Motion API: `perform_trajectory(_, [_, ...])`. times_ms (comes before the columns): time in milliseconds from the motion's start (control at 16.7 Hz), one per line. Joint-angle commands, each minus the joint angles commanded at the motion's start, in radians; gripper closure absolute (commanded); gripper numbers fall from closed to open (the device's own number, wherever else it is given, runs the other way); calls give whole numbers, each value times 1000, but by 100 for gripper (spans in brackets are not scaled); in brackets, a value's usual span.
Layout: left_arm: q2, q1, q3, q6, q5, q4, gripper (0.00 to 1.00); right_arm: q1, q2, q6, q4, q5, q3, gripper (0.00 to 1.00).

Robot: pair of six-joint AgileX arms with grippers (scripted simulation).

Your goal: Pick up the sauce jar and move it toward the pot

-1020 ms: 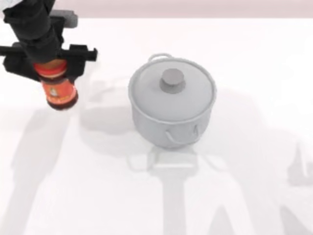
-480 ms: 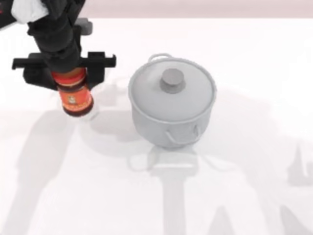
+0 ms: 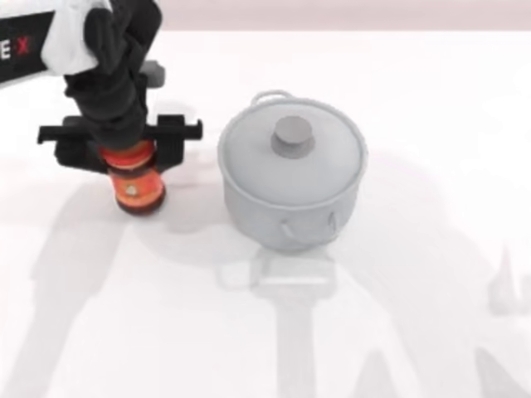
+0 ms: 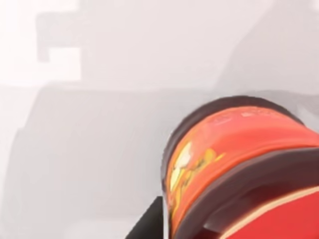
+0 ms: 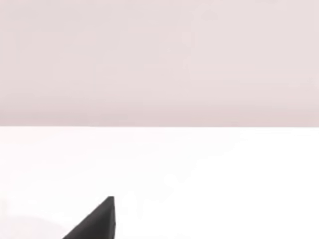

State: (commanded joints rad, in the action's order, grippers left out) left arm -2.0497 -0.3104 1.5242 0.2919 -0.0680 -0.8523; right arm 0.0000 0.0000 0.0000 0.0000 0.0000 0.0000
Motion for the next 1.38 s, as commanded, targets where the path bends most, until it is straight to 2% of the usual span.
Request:
perform_trajectory(240, [-1, 0, -2, 0, 0, 2, 100, 0, 0, 0, 0, 0, 0, 0])
perform_trajectory(1020, [-1, 0, -2, 0, 0, 2, 2, 0, 0, 0, 0, 0, 0, 0])
perform_trajectory(1380, [-1, 0, -2, 0, 0, 2, 0, 0, 0, 0, 0, 0, 0, 0])
